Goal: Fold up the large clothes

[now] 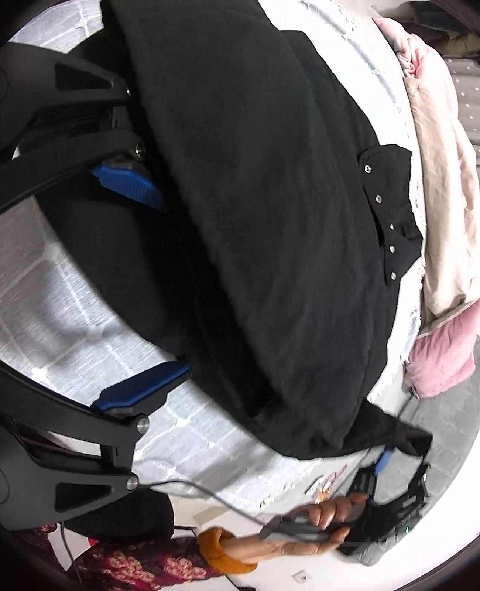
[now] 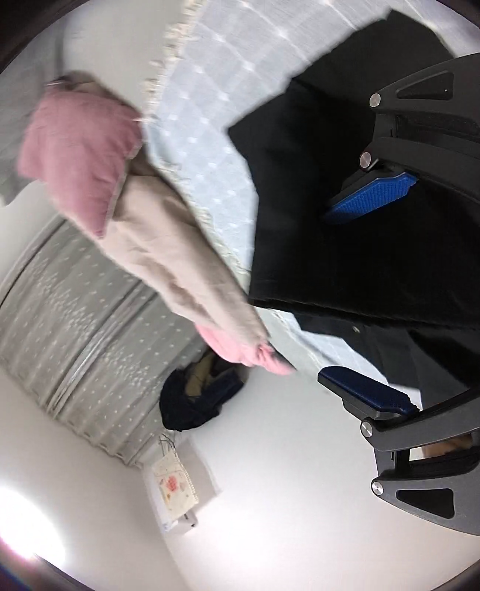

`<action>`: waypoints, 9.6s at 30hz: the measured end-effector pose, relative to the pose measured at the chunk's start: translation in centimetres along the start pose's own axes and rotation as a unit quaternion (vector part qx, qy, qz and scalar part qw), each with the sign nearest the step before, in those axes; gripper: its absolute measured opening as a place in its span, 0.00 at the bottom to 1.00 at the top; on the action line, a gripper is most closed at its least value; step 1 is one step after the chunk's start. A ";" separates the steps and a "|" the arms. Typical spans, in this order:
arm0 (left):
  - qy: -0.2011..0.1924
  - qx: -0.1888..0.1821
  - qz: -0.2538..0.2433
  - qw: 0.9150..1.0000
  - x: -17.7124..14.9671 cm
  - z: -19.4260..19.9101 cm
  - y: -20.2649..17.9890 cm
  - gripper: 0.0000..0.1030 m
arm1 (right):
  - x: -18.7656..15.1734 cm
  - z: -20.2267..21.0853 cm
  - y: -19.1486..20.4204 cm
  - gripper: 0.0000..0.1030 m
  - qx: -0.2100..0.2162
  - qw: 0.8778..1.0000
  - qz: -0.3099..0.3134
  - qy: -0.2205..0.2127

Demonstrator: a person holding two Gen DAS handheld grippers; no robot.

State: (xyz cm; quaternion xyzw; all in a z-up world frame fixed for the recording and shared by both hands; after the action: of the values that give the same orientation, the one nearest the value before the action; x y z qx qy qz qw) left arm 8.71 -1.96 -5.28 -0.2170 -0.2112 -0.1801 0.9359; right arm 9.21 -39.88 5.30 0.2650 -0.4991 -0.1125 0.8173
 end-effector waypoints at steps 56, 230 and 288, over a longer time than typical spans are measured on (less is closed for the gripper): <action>-0.213 0.081 0.279 0.933 11.4 3.5 18.0 0.08 | 3.5 -12.7 -9.9 0.06 -0.226 0.953 0.156 0.126; -0.328 0.078 0.410 0.848 5.8 5.2 13.4 0.28 | -8.4 -9.6 1.9 0.76 -0.201 0.950 0.085 0.224; -0.199 0.027 0.208 0.957 8.2 1.1 5.9 0.80 | -3.5 -4.6 -2.1 0.76 -0.184 0.973 -0.014 0.136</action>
State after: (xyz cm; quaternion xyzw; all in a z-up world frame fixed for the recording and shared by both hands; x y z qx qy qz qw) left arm 17.83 1.51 -2.42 -0.2617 -0.3478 0.0708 0.8975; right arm 11.77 -38.54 -0.19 0.1302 -0.3501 -0.1767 0.9107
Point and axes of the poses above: each gripper's, at about its wrist camera, not at the fingertips, and z roughly against the way its jaws point, y to its left, x to its top, the point moved 2 cm from there along -z, roughly the way its jaws point, and after that the axes turned 11 degrees about z, right-handed, at the moved point
